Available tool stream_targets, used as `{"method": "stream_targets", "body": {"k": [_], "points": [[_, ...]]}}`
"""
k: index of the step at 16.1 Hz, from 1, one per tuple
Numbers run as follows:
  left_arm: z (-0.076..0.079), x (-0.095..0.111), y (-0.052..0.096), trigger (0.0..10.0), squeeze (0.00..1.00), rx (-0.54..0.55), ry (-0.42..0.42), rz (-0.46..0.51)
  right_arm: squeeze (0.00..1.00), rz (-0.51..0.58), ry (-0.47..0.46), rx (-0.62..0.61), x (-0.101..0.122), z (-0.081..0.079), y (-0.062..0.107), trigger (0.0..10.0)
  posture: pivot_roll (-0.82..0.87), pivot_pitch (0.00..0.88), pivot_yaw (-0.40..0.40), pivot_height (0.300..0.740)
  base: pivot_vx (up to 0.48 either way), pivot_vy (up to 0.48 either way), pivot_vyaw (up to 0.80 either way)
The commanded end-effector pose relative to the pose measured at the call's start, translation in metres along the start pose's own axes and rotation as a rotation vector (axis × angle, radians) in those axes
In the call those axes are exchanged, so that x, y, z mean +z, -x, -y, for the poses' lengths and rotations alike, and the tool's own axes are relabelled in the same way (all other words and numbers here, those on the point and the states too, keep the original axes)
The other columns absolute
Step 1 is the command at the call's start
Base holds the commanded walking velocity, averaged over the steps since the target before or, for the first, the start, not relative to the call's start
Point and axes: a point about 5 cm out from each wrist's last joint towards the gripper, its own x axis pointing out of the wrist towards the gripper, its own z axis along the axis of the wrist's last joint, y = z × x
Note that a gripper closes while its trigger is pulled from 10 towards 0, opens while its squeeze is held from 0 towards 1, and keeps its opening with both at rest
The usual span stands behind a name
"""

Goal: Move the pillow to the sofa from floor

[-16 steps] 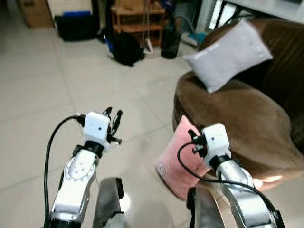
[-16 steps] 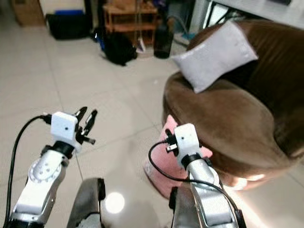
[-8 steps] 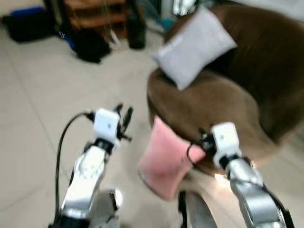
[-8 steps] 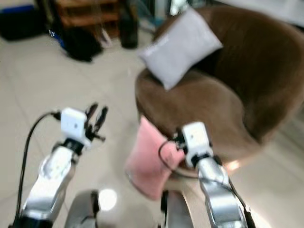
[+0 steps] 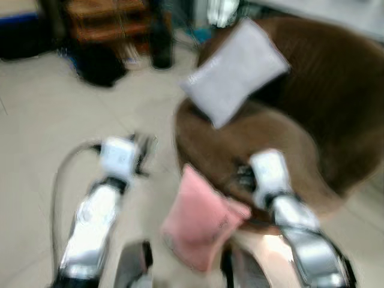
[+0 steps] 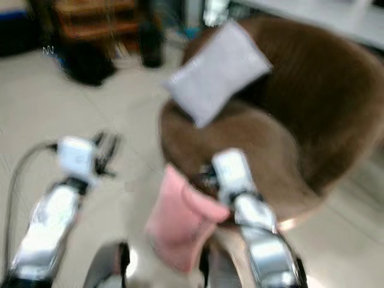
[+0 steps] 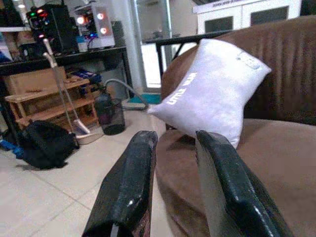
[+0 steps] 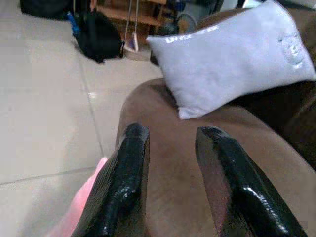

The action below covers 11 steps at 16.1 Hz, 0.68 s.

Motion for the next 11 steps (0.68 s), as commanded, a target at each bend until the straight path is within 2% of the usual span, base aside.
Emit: {"method": "stream_targets", "body": {"k": [1,4,6,9,11], "points": [[0.013,0.002,-0.003,10.0,0.00,-0.036,0.014,0.009,0.00,-0.038,0.021,-0.041,-0.008,0.013,0.005,10.0,-0.06,0.012,-0.031,0.565,0.319,0.000,0.52],[0.013,0.002,-0.003,10.0,0.00,-0.040,0.013,0.007,0.00,-0.040,0.018,-0.044,-0.009,0.013,0.004,10.0,-0.06,0.012,-0.030,0.565,0.290,0.000,0.57],[0.014,-0.001,-0.002,10.0,0.00,-0.056,0.015,-0.011,0.00,-0.076,-0.008,-0.072,-0.016,0.016,0.004,10.0,-0.06,0.015,-0.029,0.565,0.000,0.000,0.00],[0.019,-0.007,0.000,10.0,0.00,-0.139,-0.006,-0.035,0.00,-0.128,-0.022,-0.038,-0.031,0.013,0.004,10.0,-0.05,0.015,-0.032,0.565,0.000,0.000,0.00],[0.020,-0.014,0.002,10.0,0.00,-0.198,-0.037,-0.043,0.00,-0.194,0.002,-0.002,-0.051,0.007,-0.005,10.0,-0.05,0.041,-0.030,0.545,0.000,0.000,0.00]]}}
